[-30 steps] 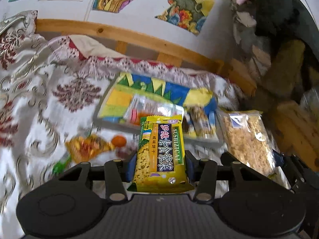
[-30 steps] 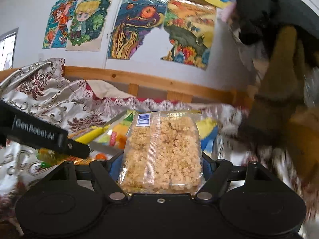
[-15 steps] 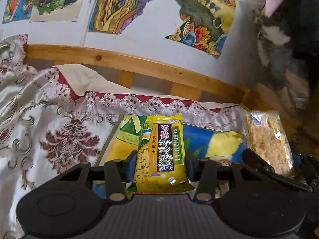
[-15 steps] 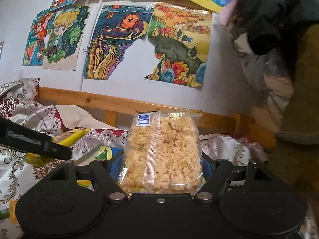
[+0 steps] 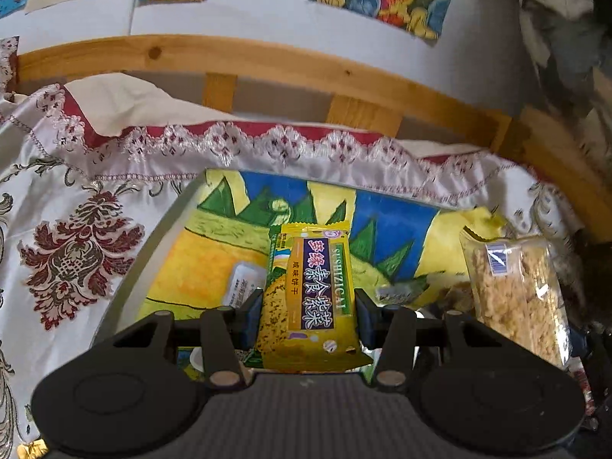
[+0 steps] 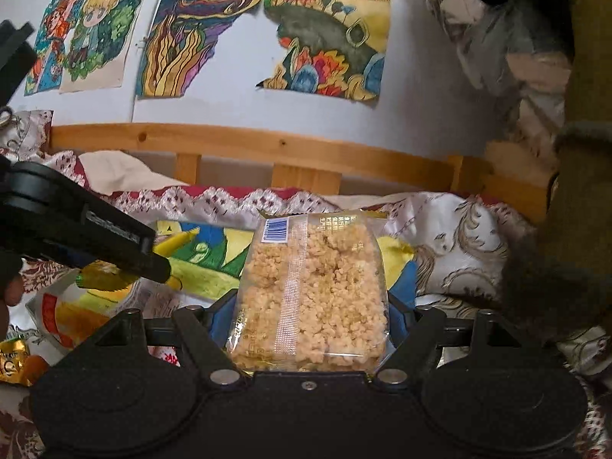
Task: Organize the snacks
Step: 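Lower both packs into the tray and open both grippers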
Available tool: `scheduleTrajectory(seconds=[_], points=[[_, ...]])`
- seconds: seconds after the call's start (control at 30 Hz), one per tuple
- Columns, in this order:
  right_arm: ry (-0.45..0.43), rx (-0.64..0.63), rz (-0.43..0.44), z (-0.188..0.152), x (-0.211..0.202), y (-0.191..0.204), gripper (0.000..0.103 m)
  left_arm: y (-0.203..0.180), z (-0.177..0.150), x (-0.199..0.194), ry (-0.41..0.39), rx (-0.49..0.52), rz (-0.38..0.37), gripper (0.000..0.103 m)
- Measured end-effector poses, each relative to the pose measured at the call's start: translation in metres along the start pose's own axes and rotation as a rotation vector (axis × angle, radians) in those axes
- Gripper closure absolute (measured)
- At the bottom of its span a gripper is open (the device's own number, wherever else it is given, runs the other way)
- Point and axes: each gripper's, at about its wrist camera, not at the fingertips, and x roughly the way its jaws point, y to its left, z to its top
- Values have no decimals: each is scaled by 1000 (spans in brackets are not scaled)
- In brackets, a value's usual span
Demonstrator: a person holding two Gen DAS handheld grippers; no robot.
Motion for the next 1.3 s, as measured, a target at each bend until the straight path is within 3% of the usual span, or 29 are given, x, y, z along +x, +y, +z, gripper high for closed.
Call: scheduleTrajectory(seconds=[0.33, 0.87, 1.0, 1.07, 1.3], points=[[23, -49, -3, -11, 17, 14, 27, -1, -4, 19, 33, 45, 74, 51], [65, -44, -8, -20, 31, 14, 24, 1, -6, 22, 44, 37, 121, 46], [76, -40, -13, -21, 31, 14, 17, 1, -6, 20, 52, 14, 130, 29], [70, -33, -15, -21, 28, 12, 10, 1, -6, 16, 41, 5, 126, 25], [10, 47, -21, -11, 0, 5, 4, -1, 1, -15, -37, -24, 93, 6]])
